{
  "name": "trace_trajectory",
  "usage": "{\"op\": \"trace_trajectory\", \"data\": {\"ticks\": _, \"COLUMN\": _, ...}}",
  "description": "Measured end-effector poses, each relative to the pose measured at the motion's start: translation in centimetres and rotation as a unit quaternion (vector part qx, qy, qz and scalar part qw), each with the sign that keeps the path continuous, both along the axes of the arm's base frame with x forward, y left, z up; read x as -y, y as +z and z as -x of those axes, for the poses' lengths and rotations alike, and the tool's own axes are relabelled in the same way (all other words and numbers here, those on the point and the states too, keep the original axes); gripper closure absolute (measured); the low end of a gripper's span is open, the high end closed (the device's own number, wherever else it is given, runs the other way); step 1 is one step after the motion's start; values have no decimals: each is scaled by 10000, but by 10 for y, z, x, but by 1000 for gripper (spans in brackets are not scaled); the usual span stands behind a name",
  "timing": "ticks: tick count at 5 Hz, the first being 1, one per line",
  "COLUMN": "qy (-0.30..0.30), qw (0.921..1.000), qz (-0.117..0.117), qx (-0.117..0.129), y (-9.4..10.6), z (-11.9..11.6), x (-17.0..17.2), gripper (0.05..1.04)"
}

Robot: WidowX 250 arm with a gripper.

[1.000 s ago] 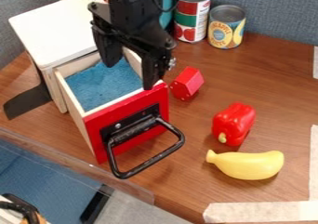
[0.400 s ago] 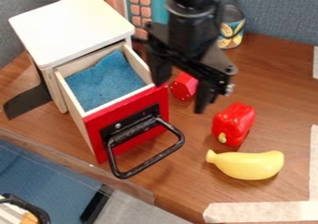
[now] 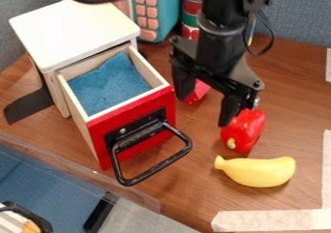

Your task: Put the red object in the drawer

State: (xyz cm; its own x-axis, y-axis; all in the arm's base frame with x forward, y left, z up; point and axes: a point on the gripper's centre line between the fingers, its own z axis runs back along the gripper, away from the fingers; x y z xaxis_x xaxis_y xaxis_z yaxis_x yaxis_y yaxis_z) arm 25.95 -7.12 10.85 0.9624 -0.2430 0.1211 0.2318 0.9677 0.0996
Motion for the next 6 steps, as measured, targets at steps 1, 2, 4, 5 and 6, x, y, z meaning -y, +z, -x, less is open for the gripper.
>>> {"op": "trace_trajectory", "data": {"ticks": 1, "qy": 1, "qw": 10000, "qz": -18, "qx": -40, "y": -14, "z": -7, "x": 2, "gripper": 83}}
{"op": "trace_trajectory", "data": {"ticks": 2, "qy": 84, "qw": 10000, "qz": 23, "qx": -4, "y": -22, "z": -20, "x": 7, "gripper": 83}}
{"op": "trace_trajectory", "data": {"ticks": 4, "qy": 106, "qw": 9999, "qz": 76, "qx": 26, "y": -34, "z": -41, "x": 23, "gripper": 83}}
{"op": "trace_trajectory", "data": {"ticks": 5, "qy": 86, "qw": 9999, "qz": 64, "qx": 30, "y": -38, "z": -50, "x": 32, "gripper": 83}}
{"op": "trace_trajectory", "data": {"ticks": 6, "qy": 88, "qw": 10000, "qz": 12, "qx": -18, "y": -48, "z": -56, "x": 35, "gripper": 83}}
